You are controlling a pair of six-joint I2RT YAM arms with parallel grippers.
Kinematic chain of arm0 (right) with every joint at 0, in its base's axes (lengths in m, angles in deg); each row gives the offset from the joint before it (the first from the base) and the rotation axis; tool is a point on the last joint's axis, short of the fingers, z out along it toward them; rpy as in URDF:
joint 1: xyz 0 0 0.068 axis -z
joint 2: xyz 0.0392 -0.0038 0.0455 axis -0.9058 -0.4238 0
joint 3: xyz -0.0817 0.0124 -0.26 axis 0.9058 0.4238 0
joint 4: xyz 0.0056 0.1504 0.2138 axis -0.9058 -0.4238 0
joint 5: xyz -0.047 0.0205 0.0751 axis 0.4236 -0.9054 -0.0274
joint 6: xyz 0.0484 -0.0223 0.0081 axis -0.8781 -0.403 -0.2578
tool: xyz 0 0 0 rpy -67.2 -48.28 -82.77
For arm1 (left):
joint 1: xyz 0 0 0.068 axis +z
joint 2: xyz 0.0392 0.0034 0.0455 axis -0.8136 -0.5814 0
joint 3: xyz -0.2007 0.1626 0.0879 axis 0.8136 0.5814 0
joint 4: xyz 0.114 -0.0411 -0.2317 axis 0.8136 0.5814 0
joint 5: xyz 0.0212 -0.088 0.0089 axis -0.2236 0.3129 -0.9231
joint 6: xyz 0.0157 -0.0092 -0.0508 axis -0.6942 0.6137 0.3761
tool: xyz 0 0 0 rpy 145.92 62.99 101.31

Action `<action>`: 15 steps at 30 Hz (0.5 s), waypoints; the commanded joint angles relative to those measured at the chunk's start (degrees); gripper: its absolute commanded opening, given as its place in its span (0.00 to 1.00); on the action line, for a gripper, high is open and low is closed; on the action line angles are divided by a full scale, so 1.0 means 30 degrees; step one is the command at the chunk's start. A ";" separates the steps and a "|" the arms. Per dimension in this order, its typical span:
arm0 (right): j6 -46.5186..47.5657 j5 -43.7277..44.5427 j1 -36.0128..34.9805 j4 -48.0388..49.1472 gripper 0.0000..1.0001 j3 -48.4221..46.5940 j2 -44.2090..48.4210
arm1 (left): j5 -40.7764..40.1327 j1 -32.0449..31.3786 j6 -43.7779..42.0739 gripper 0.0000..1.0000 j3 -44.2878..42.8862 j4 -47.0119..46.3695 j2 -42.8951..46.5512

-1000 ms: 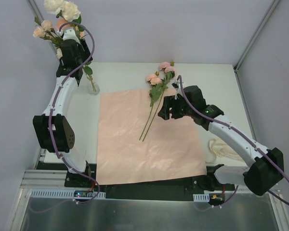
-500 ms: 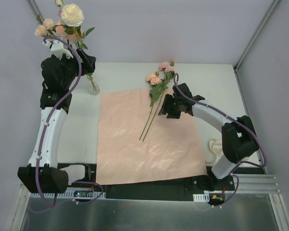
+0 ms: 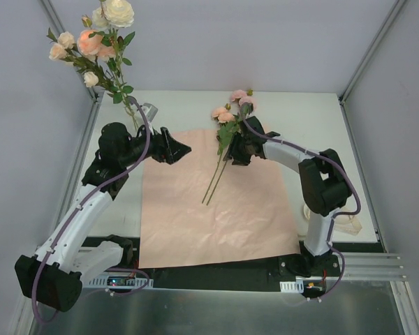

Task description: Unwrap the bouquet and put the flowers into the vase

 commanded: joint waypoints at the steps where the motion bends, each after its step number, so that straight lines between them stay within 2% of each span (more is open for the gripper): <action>1: -0.0683 0.0883 -0.0275 0.0637 0.44 -0.1537 -0.1215 | 0.0553 -0.0917 0.0342 0.70 0.0531 -0.0707 0.0893; 3: -0.1178 0.0855 -0.0276 0.0695 0.36 -0.1917 -0.1627 | 0.0816 -0.1062 0.0430 0.68 0.0531 -0.0706 0.0922; 8: -0.2000 0.0619 -0.0275 0.1281 0.27 -0.2300 -0.2770 | 0.0846 -0.1151 0.0313 0.66 0.0590 -0.0677 0.1390; 15: -0.2383 0.1703 -0.0305 0.1398 0.27 -0.1861 -0.3093 | 0.0788 -0.1181 0.0548 0.65 0.0941 -0.0648 0.1918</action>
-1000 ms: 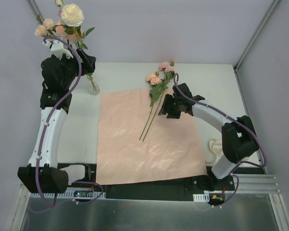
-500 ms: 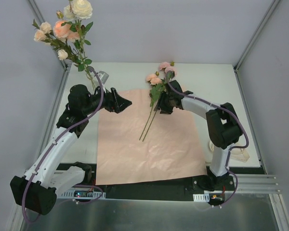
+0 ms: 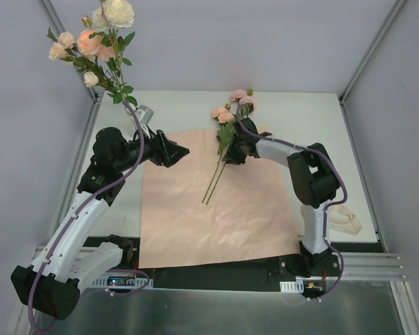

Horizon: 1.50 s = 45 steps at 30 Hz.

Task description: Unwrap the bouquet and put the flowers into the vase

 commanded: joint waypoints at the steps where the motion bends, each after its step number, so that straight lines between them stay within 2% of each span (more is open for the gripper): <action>1: -0.0547 0.0924 -0.0094 0.0342 0.27 -0.0258 -0.0288 | 0.0401 -0.0241 0.0169 0.65 0.0293 -0.0670 0.0577; 3: -0.0518 0.0866 -0.0094 0.0430 0.25 -0.0287 -0.0406 | 0.0401 -0.0241 0.0256 0.65 0.0322 -0.0553 0.0636; 4: -0.0459 0.0837 -0.0094 0.0459 0.16 -0.0288 -0.0378 | 0.0372 -0.0241 0.0286 0.65 0.0294 -0.0553 0.0723; 8: -0.0225 0.1393 0.0082 0.0459 0.00 -0.0025 0.0615 | 0.0021 -0.0241 0.0170 0.64 0.0118 -0.0174 0.0987; 14: 0.0652 0.1538 0.1340 -0.0270 0.00 0.0767 0.6060 | -0.0419 -0.0241 0.0256 0.67 -0.0234 0.0444 0.1135; 17: 0.1852 0.1628 0.1839 -0.0507 0.00 0.1351 0.9949 | -0.0361 -0.0241 0.0723 0.72 -0.0438 0.0444 0.0843; 19: 0.3193 0.1599 0.1899 -0.0072 0.00 0.2199 1.1334 | -0.0128 -0.0241 0.1017 0.76 -0.0817 0.0385 0.0374; 22: 0.5361 -0.0855 0.1899 0.2350 0.00 0.4394 1.3767 | 0.0750 -0.0241 0.2070 0.77 -0.1432 -0.0023 -0.0650; 26: 0.6774 -0.5682 0.1782 0.5843 0.00 0.7704 1.6927 | 0.2213 -0.0270 0.5400 0.77 -0.1904 -0.2187 -0.2261; 28: 0.7273 -0.6747 0.1373 0.7341 0.00 0.9108 1.7782 | 0.3065 -0.0474 0.6667 0.77 -0.1613 -0.4058 -0.3111; 29: 0.8059 -0.6983 0.1110 0.7402 0.00 0.9349 1.8483 | 0.3125 -0.0968 0.7746 0.78 -0.1437 -0.6040 -0.3346; 32: 0.9031 -0.6753 0.0055 0.7227 0.00 1.0022 1.9656 | 0.3038 -0.1848 0.9682 0.80 -0.1113 -0.8892 -0.4517; 36: 0.9471 -0.7014 -0.0415 0.7227 0.00 1.0230 2.0452 | 0.1635 -0.2786 1.0189 0.80 -0.1084 -0.9576 -0.5661; 38: 0.9502 -0.6870 -0.0474 0.6994 0.00 1.0230 2.0773 | 0.0584 -0.3052 1.0653 0.75 -0.0967 -0.9547 -0.5808; 39: 0.9502 -0.6811 -0.0503 0.6964 0.00 1.0317 2.0833 | 0.0316 -0.3111 1.0976 0.69 -0.0879 -0.9576 -0.5954; 42: 0.9415 -0.6226 -0.0620 0.6963 0.00 1.0609 2.0980 | -0.0738 -0.3461 1.1418 0.64 -0.0791 -0.9430 -0.5927; 44: 0.9297 -0.5729 -0.0621 0.6934 0.00 1.0727 2.0922 | -0.1644 -0.3638 1.1711 0.64 -0.0703 -0.8817 -0.5752; 45: 0.9297 -0.5639 -0.0650 0.6934 0.00 1.0815 2.0921 | -0.1911 -0.3871 1.1770 0.69 -0.0790 -0.8524 -0.5663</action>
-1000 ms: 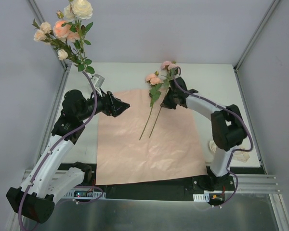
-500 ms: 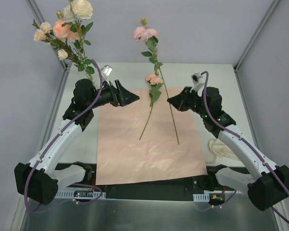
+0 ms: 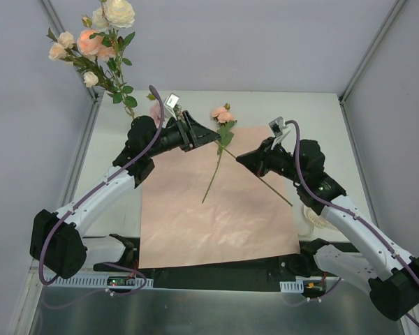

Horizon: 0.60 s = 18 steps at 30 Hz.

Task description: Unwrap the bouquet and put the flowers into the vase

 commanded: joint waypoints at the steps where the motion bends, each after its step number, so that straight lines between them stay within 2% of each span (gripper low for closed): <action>1: 0.0387 0.0765 -0.0176 0.1317 0.00 0.0230 0.0223 | -0.2203 -0.0623 0.1061 0.72 -0.0076 0.0181 0.0537; 9: 0.1002 0.2613 -0.0587 0.1053 0.00 0.0523 0.0340 | -0.4050 -0.1357 0.1029 0.71 -0.0696 0.4407 0.0744; 14: 0.1090 0.2671 -0.0850 0.1082 0.00 0.0406 0.0252 | -0.5019 -0.1386 0.3228 0.73 -0.0428 0.4029 -0.0862; 18: 0.1470 0.2759 -0.0909 0.0615 0.00 0.0260 0.0340 | -0.4872 -0.1474 0.4047 0.73 -0.0780 0.1750 -0.2184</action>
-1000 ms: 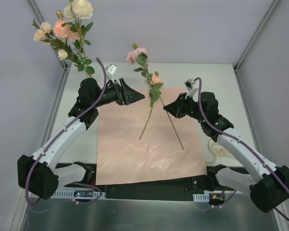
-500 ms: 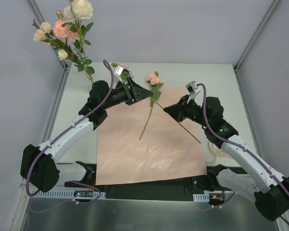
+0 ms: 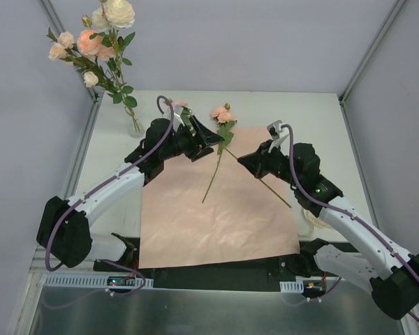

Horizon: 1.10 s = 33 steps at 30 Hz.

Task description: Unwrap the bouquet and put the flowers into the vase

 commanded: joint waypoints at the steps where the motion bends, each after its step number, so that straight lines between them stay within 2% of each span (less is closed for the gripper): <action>1: 0.0786 0.0340 -0.0195 0.0556 0.00 -0.0447 0.0369 | -0.0523 -0.0250 0.1477 0.73 -0.0678 -0.2286 -0.1362; 5: 0.0991 0.0486 -0.0429 0.0350 0.00 -0.0477 0.0340 | -0.0347 -0.0338 0.1975 0.65 -0.0855 -0.3311 -0.2504; 12: 0.1430 0.0838 -0.0723 -0.0089 0.00 -0.0535 0.0340 | -0.1079 -0.0338 0.0954 0.28 -0.0386 -0.4456 -0.1923; 13: 0.1460 0.0751 -0.0752 -0.0148 0.00 -0.0593 0.0282 | -0.1167 -0.0309 0.0313 0.18 -0.0357 -0.4485 -0.1776; 15: 0.1460 0.0634 -0.0869 -0.0557 0.00 -0.0740 0.0165 | -0.1226 -0.0338 -0.0393 0.08 -0.0269 -0.4573 -0.1366; 16: 0.1924 0.0604 -0.0898 -0.0790 0.01 -0.0886 0.0077 | -0.1342 -0.0338 -0.1122 0.00 -0.0298 -0.4573 -0.1161; 18: 0.2133 0.0749 -0.0899 -0.1757 0.05 -0.1529 -0.0070 | -0.1460 -0.0338 -0.1712 0.00 -0.0356 -0.4573 -0.0897; 19: 0.2221 0.1040 -0.0928 -0.2485 0.10 -0.1735 -0.0273 | -0.1286 -0.0338 -0.2614 0.00 -0.0531 -0.4544 -0.0693; 20: 0.2280 0.1217 -0.0899 -0.3159 0.22 -0.2085 -0.0362 | -0.1198 -0.0309 -0.3116 0.00 -0.0706 -0.4399 -0.0546; 22: 0.2427 0.1656 -0.0899 -0.3545 0.28 -0.2263 -0.0451 | -0.1080 -0.0426 -0.4693 0.00 -0.1263 -0.3784 -0.0282; 23: 0.2427 0.1745 -0.0928 -0.3750 0.37 -0.2293 -0.0393 | -0.1051 -0.0484 -0.5283 0.00 -0.1439 -0.3463 0.0097; 26: 0.2486 0.1951 -0.0899 -0.3898 0.50 -0.2352 -0.0130 | -0.0993 -0.0689 -0.7832 0.00 -0.2288 -0.1678 0.0860; 28: 0.2457 0.2213 -0.0899 -0.3986 0.54 -0.2381 -0.0012 | -0.0992 -0.0807 -0.9853 0.00 -0.2904 -0.0358 0.1473; 33: 0.2486 0.2683 -0.0899 -0.4483 0.57 -0.2674 -0.0245 | 0.0176 -0.0866 -1.4183 0.00 -0.3986 0.1342 0.2677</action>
